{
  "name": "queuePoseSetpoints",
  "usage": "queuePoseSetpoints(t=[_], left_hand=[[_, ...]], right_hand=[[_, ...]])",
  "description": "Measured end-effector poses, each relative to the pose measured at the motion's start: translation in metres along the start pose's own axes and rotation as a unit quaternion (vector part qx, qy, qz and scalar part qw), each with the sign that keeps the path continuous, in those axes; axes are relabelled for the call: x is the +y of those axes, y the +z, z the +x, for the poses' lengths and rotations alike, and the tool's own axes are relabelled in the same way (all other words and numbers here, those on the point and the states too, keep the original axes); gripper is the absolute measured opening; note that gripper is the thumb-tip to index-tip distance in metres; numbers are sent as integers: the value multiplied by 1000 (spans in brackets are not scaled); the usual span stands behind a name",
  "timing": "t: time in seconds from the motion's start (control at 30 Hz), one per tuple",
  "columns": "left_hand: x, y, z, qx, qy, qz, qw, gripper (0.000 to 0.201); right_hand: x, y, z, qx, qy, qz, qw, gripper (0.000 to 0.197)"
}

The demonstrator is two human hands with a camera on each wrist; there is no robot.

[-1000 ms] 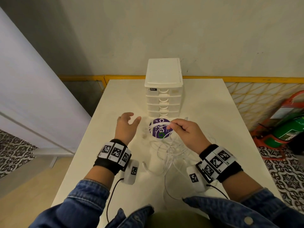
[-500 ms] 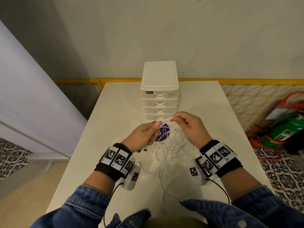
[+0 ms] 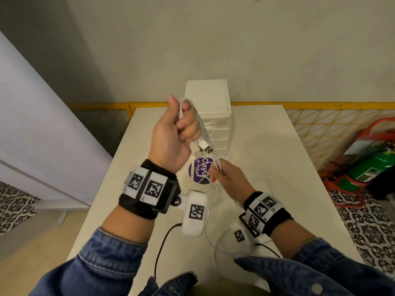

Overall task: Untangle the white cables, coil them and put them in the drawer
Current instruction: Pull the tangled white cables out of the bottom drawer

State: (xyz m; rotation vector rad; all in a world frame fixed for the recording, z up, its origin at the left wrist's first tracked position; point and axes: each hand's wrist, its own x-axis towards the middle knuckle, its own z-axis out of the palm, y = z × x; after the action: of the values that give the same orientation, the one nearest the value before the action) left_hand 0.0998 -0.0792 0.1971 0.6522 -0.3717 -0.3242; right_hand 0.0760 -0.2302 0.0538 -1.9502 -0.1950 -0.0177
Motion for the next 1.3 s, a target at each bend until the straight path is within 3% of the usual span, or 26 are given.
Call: queuePoseSetpoints(t=[0.2,0.33,0.37,0.5,0.6,0.7,0.77,0.83,0.93,1.07,1.17,1.3], left_hand=[[31,0,1,35,71,45,996,46],[36,-9,0,60,94,44,993,46],[36,-11,-1,64,97,46,992,47],[36,-20,-3,95,88,98,987,45],[31,-22,-1,108,20,189,976,42],[23,-18,-1,94,-61,273,955,39],[14,-14,-3,89,-93,318,939,37],[5,-9,-4,72,-108,337,932,36],[0,-4,-4,48,-116,332,935,35],[5,-8,-4,45,-119,334,934,36],[7,-19,-11,55,-141,356,922,35],[-6,-33,-25,51,-223,385,894,35]], right_hand=[[35,-12,-6,15,13,-56,998,24],[45,-19,-5,31,-1,-102,994,4],[48,-21,-6,40,0,-111,993,6],[57,-27,-12,95,8,-96,991,24],[45,-28,-15,110,30,-72,991,45],[16,-32,-11,91,5,-79,993,77],[-11,-33,-3,74,-22,-19,997,96],[-35,-33,7,39,-45,55,997,101],[-58,-26,15,-10,-37,139,990,70],[-60,-20,13,-8,-10,220,975,26],[-54,-32,18,56,-27,152,986,15],[-47,-63,31,139,-100,-5,985,6]])
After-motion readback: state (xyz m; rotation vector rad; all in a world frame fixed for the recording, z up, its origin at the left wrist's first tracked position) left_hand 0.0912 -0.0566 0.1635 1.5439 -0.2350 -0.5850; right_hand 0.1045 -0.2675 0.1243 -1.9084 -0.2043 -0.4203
